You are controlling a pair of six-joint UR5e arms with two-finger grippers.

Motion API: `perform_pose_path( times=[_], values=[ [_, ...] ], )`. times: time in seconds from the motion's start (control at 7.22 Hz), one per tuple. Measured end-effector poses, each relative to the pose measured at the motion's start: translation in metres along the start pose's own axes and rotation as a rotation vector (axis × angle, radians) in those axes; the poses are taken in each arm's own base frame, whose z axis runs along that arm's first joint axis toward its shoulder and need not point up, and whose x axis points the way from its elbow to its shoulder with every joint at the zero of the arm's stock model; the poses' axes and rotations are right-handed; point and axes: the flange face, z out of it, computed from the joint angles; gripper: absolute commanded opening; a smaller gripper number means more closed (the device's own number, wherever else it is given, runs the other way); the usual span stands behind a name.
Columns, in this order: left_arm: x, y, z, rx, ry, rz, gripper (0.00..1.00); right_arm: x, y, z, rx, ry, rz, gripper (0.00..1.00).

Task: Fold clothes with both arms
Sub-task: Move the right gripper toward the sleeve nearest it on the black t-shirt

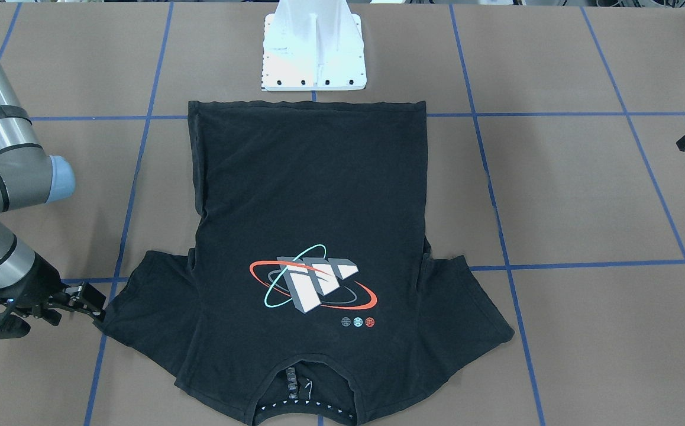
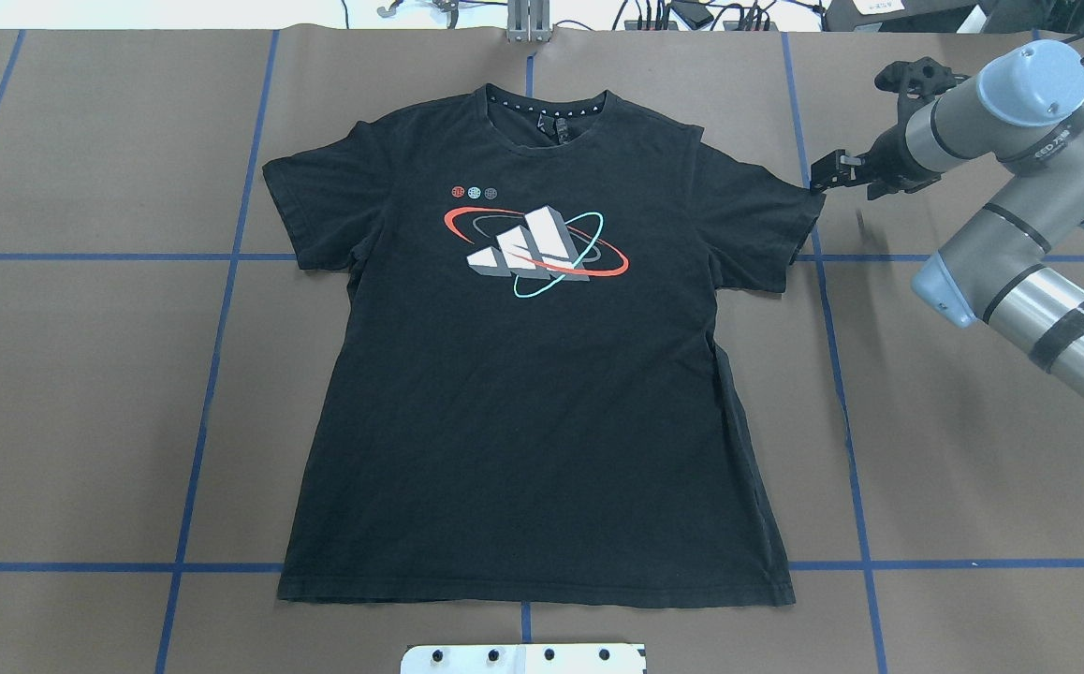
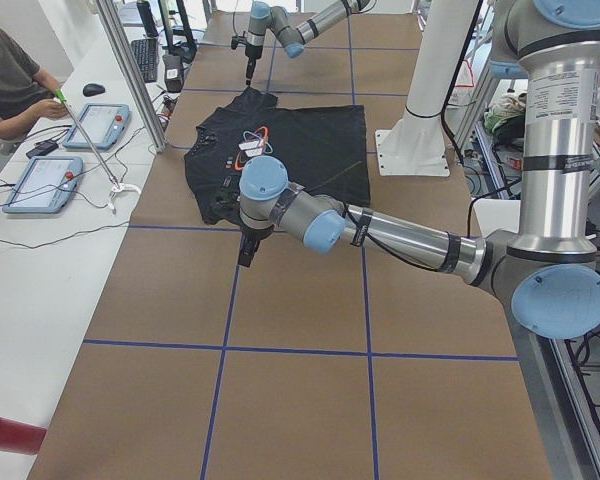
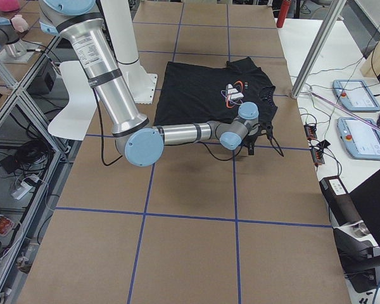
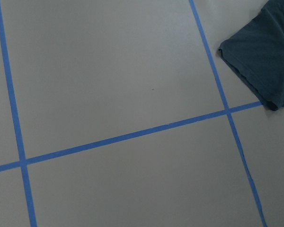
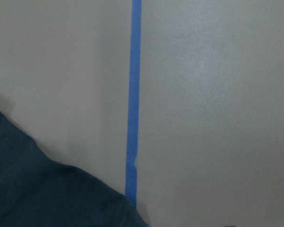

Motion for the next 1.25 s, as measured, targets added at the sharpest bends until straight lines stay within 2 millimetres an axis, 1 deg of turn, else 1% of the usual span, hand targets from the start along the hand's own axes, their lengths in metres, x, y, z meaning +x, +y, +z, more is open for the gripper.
perform_pose_path(
  times=[0.14, 0.28, 0.42, 0.55, 0.83, 1.11, 1.25],
  values=[
    [0.001, 0.000, -0.001, 0.004, -0.002, -0.001, 1.00, -0.005, 0.001, 0.004, 0.003, -0.002, -0.009, 0.85],
    [0.002, 0.000, -0.002, 0.006, -0.002, 0.000, 1.00, -0.013, 0.000, 0.009, 0.008, 0.001, -0.015, 0.79],
    [0.003, -0.001, -0.002, 0.007, -0.002, 0.001, 1.00, -0.018, -0.003, 0.013, 0.013, 0.006, -0.019, 0.52],
    [0.003, -0.001, -0.002, 0.007, -0.002, 0.001, 1.00, -0.021, -0.003, 0.016, 0.014, 0.008, -0.020, 0.18],
    [0.003, 0.000, -0.002, 0.006, -0.003, 0.001, 1.00, -0.022, -0.003, 0.017, 0.013, 0.010, -0.020, 0.01],
    [0.002, 0.001, -0.002, 0.006, -0.003, -0.001, 1.00, -0.021, 0.000, 0.018, 0.011, 0.010, -0.020, 0.00],
    [0.002, 0.001, -0.002, 0.006, -0.002, -0.002, 1.00, -0.024, -0.001, 0.016, 0.014, 0.004, -0.017, 0.00]
  ],
)
